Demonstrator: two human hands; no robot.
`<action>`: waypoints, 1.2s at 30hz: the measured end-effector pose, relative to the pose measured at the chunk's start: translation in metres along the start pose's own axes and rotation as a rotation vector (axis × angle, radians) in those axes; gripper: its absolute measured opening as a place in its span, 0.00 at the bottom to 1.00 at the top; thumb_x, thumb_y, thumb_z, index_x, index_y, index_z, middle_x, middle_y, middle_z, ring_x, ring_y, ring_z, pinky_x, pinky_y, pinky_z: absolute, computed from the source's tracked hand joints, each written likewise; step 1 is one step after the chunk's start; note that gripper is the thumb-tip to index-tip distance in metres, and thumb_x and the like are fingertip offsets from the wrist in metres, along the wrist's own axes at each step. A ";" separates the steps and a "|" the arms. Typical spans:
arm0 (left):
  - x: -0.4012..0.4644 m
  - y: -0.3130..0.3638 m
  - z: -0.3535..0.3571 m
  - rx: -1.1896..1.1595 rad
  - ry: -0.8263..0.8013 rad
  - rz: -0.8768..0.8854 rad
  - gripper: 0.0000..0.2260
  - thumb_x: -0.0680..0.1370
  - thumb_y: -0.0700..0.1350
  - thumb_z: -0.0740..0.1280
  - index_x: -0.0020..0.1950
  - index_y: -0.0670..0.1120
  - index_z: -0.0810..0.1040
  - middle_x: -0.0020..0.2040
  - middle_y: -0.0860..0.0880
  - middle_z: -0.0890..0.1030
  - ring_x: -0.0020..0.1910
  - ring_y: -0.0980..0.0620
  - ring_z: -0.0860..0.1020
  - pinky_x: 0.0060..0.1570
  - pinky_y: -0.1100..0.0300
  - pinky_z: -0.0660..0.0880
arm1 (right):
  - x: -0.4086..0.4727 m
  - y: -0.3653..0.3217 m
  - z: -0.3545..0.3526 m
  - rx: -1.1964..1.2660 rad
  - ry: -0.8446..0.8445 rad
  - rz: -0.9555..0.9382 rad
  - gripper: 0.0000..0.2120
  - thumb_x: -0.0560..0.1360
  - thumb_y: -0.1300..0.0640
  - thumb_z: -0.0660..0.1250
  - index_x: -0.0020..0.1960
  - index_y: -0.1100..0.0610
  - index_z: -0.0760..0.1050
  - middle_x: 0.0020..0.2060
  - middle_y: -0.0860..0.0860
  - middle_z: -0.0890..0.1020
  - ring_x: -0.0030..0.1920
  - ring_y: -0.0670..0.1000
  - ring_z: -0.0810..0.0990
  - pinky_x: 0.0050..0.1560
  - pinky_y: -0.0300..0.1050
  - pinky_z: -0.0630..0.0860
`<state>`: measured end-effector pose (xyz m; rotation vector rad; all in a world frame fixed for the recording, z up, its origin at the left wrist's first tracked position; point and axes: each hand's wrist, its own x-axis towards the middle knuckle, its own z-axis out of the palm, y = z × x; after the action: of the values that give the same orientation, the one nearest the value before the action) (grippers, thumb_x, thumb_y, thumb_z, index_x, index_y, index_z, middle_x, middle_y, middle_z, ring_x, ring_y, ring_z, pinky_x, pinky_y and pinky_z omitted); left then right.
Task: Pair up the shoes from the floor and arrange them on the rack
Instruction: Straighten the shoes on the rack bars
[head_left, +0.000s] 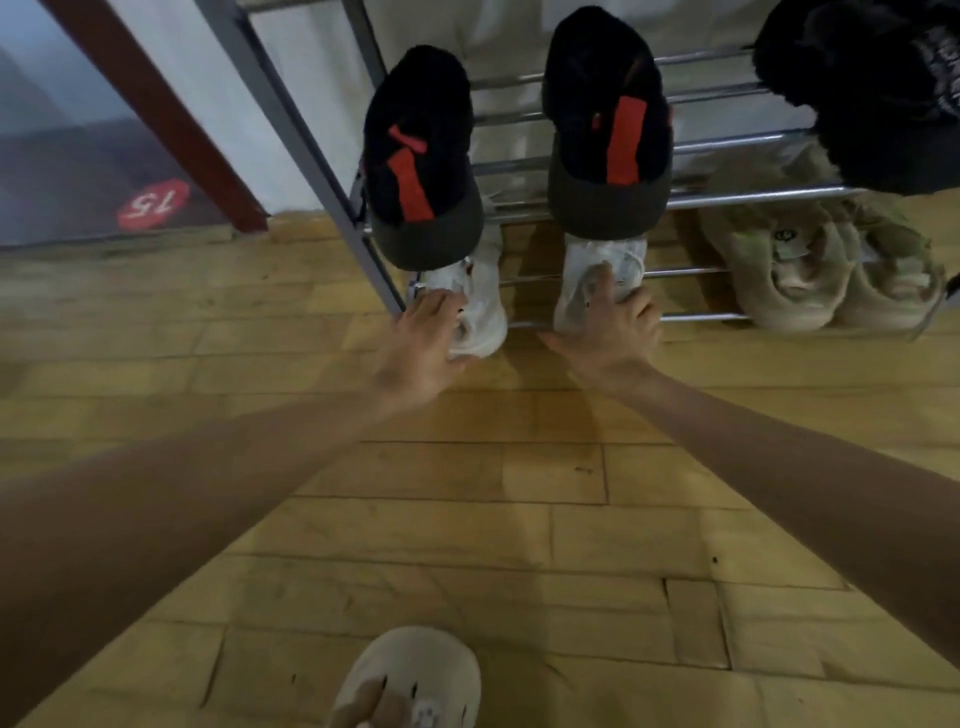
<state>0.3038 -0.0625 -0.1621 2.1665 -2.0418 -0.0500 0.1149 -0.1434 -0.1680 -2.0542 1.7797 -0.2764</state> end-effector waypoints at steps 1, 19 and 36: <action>0.000 0.000 0.001 -0.015 -0.007 0.002 0.28 0.70 0.47 0.75 0.65 0.39 0.71 0.62 0.41 0.75 0.61 0.41 0.73 0.54 0.46 0.74 | 0.003 0.000 0.003 0.002 0.017 0.007 0.44 0.70 0.40 0.71 0.75 0.52 0.50 0.66 0.65 0.63 0.66 0.66 0.63 0.64 0.58 0.63; 0.005 0.002 0.002 -0.003 0.148 -0.032 0.21 0.71 0.36 0.72 0.62 0.39 0.70 0.56 0.40 0.73 0.56 0.43 0.72 0.51 0.55 0.73 | 0.006 -0.027 0.029 0.013 0.187 -0.249 0.39 0.75 0.42 0.65 0.77 0.57 0.52 0.68 0.67 0.61 0.65 0.66 0.63 0.64 0.58 0.63; -0.022 -0.004 -0.029 0.103 0.220 0.296 0.13 0.78 0.42 0.63 0.59 0.37 0.76 0.58 0.38 0.78 0.57 0.40 0.78 0.50 0.47 0.78 | -0.028 0.010 0.007 0.048 0.304 -0.530 0.24 0.77 0.52 0.64 0.70 0.60 0.66 0.62 0.61 0.71 0.61 0.59 0.71 0.61 0.54 0.72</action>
<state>0.3098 -0.0375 -0.1363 1.8032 -2.2484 0.3214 0.1043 -0.1155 -0.1752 -2.5234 1.3197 -0.8112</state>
